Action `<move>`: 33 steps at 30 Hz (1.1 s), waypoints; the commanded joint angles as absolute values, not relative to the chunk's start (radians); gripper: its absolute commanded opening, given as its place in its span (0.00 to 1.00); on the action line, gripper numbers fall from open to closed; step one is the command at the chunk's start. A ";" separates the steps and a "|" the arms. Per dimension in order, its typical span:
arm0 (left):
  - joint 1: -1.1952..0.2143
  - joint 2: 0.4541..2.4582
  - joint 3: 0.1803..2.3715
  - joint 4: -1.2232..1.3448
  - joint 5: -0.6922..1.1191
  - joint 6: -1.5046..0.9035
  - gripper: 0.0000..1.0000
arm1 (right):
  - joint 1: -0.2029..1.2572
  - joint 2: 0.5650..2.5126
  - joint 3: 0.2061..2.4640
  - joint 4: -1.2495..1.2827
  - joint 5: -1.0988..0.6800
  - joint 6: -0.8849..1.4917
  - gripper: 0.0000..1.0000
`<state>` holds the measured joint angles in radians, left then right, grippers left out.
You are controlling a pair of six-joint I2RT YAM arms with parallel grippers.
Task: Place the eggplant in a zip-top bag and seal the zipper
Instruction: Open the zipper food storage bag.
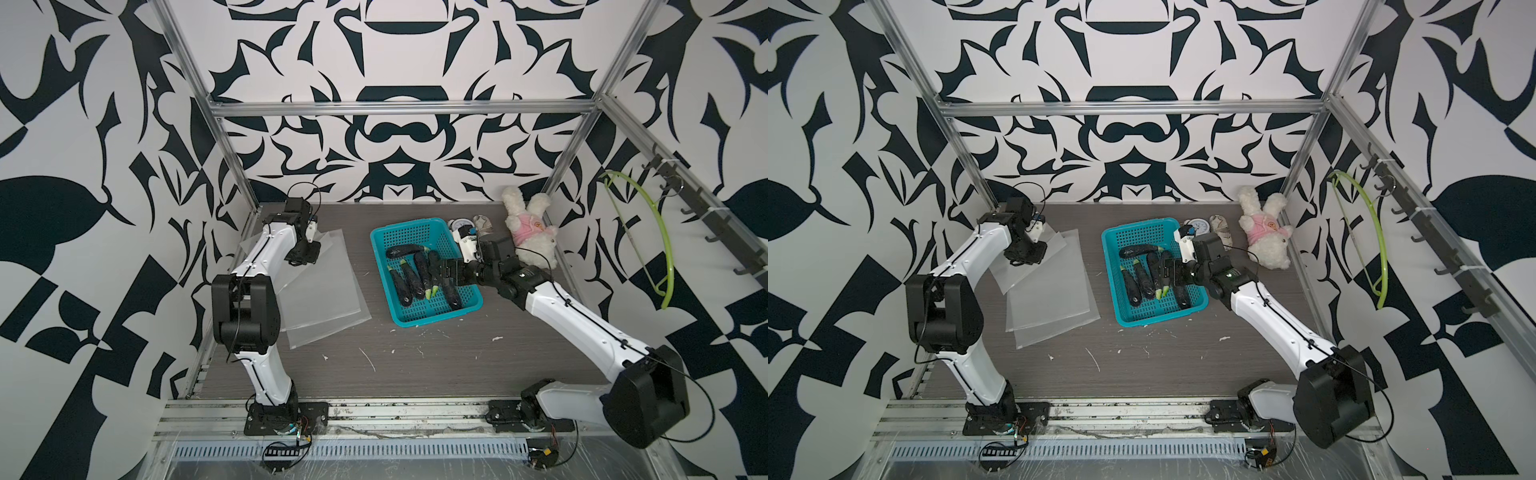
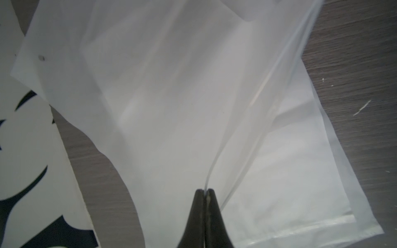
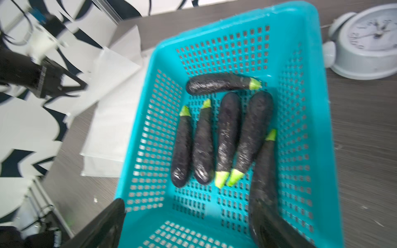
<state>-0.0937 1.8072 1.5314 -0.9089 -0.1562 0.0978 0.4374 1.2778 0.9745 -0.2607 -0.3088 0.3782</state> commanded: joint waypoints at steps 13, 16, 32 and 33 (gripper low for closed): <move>-0.398 1.485 1.379 -0.755 0.030 -0.576 0.00 | 0.675 1.406 1.157 -0.083 -0.272 0.628 0.90; -0.439 1.448 1.317 -0.698 0.028 -0.634 0.00 | 0.709 1.449 1.187 -0.059 -0.264 0.629 0.91; -0.500 1.375 1.208 -0.594 0.130 -0.697 0.00 | 0.752 1.720 1.353 -0.002 -0.304 0.637 0.77; -0.502 1.373 1.205 -0.594 0.132 -0.696 0.00 | 0.752 1.733 1.363 -0.002 -0.302 0.637 0.76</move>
<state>-0.5003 1.4017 1.2167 -0.6136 0.1013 -0.6926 0.7437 1.7214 1.3045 -0.0387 -0.2920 0.6312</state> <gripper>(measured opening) 0.038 0.772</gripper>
